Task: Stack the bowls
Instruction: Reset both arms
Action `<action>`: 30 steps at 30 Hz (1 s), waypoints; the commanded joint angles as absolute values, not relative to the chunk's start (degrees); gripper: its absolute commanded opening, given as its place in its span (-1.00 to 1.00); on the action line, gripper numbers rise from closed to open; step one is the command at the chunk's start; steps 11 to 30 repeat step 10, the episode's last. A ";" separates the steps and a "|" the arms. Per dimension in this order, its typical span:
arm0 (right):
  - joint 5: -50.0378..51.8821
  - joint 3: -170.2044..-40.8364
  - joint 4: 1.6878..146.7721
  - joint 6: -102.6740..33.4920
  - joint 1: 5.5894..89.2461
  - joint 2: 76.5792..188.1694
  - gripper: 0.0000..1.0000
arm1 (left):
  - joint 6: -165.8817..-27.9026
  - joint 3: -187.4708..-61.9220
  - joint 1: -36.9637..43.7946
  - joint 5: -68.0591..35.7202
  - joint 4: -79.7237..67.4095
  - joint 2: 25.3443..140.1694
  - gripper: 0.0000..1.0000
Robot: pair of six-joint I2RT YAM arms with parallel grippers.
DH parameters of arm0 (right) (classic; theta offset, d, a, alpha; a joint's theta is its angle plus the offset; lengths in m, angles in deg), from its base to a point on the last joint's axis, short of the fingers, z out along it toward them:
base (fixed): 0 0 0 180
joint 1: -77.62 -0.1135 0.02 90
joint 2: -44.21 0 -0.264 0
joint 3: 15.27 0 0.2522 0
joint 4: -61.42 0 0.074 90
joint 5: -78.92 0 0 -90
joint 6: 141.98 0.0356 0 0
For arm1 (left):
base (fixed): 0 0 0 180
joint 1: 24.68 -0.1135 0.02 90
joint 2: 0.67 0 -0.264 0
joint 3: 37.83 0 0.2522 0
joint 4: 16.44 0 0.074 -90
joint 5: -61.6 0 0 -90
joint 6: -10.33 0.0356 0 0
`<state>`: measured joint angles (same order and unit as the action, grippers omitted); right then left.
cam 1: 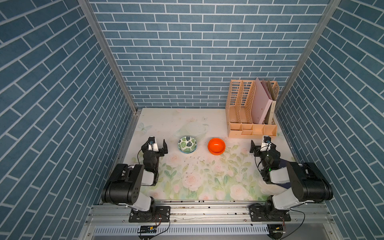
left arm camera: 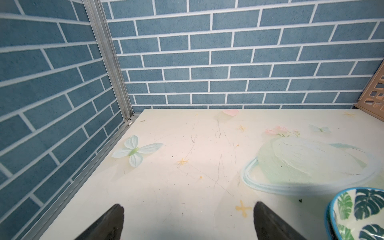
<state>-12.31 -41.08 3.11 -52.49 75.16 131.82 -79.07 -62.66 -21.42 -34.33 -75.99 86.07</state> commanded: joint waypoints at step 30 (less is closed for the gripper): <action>-11.88 -41.51 1.32 -54.34 75.16 132.08 0.99 | -79.50 -63.22 -21.78 -34.28 -77.36 86.26 0.99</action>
